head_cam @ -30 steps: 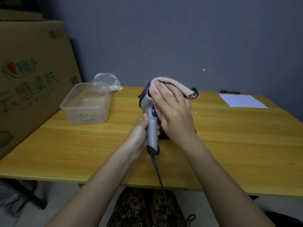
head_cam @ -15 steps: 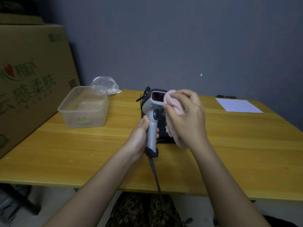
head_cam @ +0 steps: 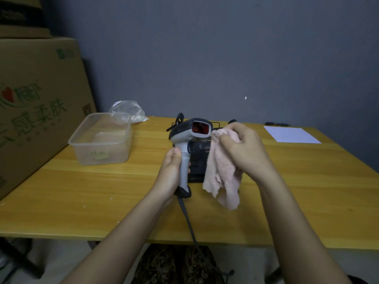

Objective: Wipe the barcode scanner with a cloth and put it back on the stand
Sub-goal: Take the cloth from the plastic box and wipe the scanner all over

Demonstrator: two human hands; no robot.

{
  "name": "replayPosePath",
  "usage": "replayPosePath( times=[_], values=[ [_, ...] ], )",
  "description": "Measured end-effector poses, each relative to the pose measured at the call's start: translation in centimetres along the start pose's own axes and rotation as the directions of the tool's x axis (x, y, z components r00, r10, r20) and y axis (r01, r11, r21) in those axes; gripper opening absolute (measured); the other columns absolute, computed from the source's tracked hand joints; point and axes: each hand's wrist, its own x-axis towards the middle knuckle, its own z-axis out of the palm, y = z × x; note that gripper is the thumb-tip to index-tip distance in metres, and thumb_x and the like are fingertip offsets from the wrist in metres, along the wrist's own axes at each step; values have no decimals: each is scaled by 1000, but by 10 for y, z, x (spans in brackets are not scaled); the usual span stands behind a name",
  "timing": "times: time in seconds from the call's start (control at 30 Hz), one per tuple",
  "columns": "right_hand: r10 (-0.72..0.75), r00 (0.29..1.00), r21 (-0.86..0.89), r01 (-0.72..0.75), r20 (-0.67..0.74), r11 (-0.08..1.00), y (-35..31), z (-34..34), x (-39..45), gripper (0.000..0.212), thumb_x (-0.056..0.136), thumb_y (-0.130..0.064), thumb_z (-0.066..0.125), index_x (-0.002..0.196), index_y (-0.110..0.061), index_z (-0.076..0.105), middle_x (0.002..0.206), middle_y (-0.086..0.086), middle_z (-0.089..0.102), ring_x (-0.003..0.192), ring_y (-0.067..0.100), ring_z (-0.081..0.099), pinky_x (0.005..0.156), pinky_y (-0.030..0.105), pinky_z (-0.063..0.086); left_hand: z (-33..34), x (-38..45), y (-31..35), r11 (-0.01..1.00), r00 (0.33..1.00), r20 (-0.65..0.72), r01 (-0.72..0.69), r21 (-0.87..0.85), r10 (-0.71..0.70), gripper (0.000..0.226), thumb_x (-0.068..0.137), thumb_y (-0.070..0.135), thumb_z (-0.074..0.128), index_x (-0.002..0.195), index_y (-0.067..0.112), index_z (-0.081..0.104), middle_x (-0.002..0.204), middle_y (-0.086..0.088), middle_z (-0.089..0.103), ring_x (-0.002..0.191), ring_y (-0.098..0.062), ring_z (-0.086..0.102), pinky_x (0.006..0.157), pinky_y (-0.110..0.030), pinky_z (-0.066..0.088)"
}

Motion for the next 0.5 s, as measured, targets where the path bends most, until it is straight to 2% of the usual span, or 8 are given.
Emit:
replayPosePath(
  times=[0.13, 0.23, 0.3, 0.37, 0.5],
  values=[
    [-85, 984, 34, 92, -159, 995, 17, 13, -11, 7, 91, -24, 58, 91, -22, 51, 96, -4, 56, 87, -3, 52, 68, 7, 37, 4, -2, 2, 1000, 1000, 13, -1, 6, 1, 25, 101, 35, 29, 96, 29, 53, 82, 1, 58, 73, -12, 55, 69, -24, 46],
    [-196, 934, 52, 221, -299, 974, 18, 21, -13, 8, 87, -14, 65, 93, -18, 63, 96, -1, 51, 85, -8, 51, 71, 3, 36, 5, -4, 3, 1000, 1000, 2, 3, -7, -3, 25, 101, 35, 29, 97, 29, 53, 83, 2, 58, 73, -11, 56, 68, -24, 47],
    [-290, 890, 25, 319, -353, 947, 14, 27, -12, 9, 85, -10, 68, 94, -11, 70, 95, -1, 53, 85, -9, 52, 74, 4, 37, 5, -5, 3, 1000, 1000, -9, 5, 3, -5, 25, 101, 35, 29, 100, 29, 54, 85, 4, 59, 74, -11, 57, 68, -24, 46],
    [-369, 866, -11, 388, -337, 922, 6, 36, -12, 11, 86, -9, 68, 96, -8, 71, 94, 1, 56, 84, -2, 55, 73, 9, 41, 6, -6, 3, 1000, 1000, -6, -3, 23, 3, 26, 101, 35, 29, 101, 28, 53, 85, 4, 59, 74, -11, 56, 67, -23, 46],
    [-427, 851, -43, 435, -306, 899, -1, 44, -9, 15, 87, -6, 63, 100, -6, 71, 95, 8, 62, 86, 11, 58, 72, 17, 46, 6, -6, 1, 998, 1000, -9, -24, 63, 24, 24, 100, 34, 30, 95, 31, 53, 89, 4, 59, 78, -10, 56, 68, -23, 46]
  ],
)
